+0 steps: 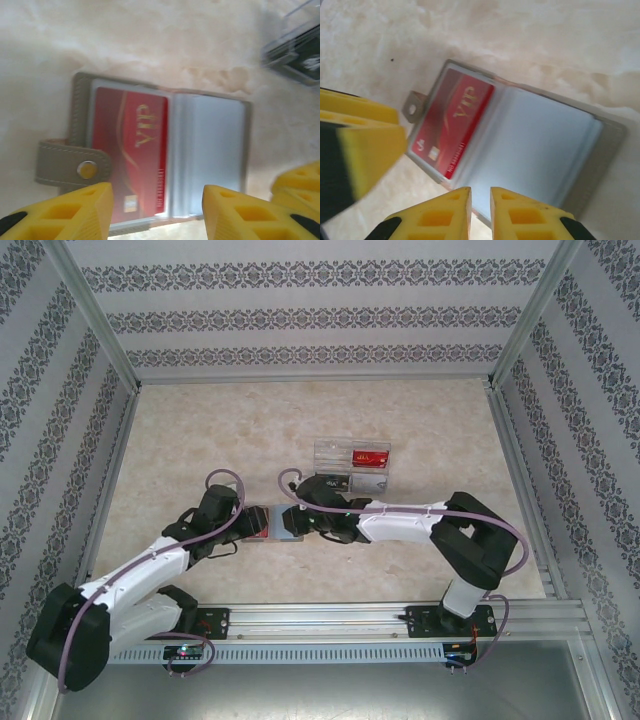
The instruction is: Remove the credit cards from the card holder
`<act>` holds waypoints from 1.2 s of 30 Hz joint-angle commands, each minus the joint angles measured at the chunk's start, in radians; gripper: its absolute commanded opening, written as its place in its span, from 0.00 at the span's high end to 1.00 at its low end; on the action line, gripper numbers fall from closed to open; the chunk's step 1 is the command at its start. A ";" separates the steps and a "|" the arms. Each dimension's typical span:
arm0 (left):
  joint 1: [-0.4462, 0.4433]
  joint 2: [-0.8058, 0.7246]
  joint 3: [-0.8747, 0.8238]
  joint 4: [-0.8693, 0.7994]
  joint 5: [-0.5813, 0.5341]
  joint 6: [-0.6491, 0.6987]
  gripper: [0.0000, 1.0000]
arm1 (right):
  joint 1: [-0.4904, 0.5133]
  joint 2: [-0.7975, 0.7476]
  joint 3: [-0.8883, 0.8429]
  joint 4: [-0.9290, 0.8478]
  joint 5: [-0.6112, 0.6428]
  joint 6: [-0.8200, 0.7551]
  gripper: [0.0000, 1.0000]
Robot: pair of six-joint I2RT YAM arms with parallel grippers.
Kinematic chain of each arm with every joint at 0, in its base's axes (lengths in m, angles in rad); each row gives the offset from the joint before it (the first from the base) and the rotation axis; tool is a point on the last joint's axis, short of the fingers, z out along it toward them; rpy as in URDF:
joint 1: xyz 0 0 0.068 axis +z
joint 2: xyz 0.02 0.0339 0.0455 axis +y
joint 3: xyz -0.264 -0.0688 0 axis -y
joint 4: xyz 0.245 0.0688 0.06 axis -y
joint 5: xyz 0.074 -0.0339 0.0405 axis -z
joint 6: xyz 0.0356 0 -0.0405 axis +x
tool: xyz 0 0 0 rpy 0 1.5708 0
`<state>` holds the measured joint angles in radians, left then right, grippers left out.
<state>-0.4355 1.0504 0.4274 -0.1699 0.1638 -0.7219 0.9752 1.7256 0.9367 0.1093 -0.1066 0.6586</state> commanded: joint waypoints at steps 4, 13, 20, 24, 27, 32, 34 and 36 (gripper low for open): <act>0.029 0.067 -0.009 0.011 -0.007 0.033 0.49 | 0.031 0.057 0.066 0.007 -0.023 0.031 0.80; 0.029 0.127 -0.029 0.082 0.048 0.020 0.47 | 0.037 0.091 0.080 0.011 -0.037 0.064 0.78; 0.028 0.137 -0.050 0.132 0.100 -0.001 0.47 | 0.036 0.128 0.088 0.034 -0.067 0.116 0.78; 0.029 0.119 -0.059 0.132 0.099 -0.007 0.48 | 0.030 0.147 0.088 0.046 -0.072 0.146 0.78; 0.029 0.112 -0.061 0.130 0.099 -0.006 0.49 | 0.019 0.159 0.084 0.060 -0.079 0.171 0.78; 0.029 0.123 -0.064 0.148 0.112 -0.007 0.50 | 0.006 0.178 0.081 0.103 -0.109 0.202 0.78; 0.029 0.126 -0.064 0.153 0.119 -0.007 0.50 | 0.002 0.185 0.081 0.112 -0.118 0.213 0.78; 0.028 0.128 -0.064 0.155 0.122 -0.007 0.50 | -0.003 0.192 0.080 0.118 -0.122 0.226 0.78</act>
<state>-0.4099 1.1717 0.3759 -0.0433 0.2348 -0.7155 0.9833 1.8893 1.0016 0.1719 -0.2123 0.8459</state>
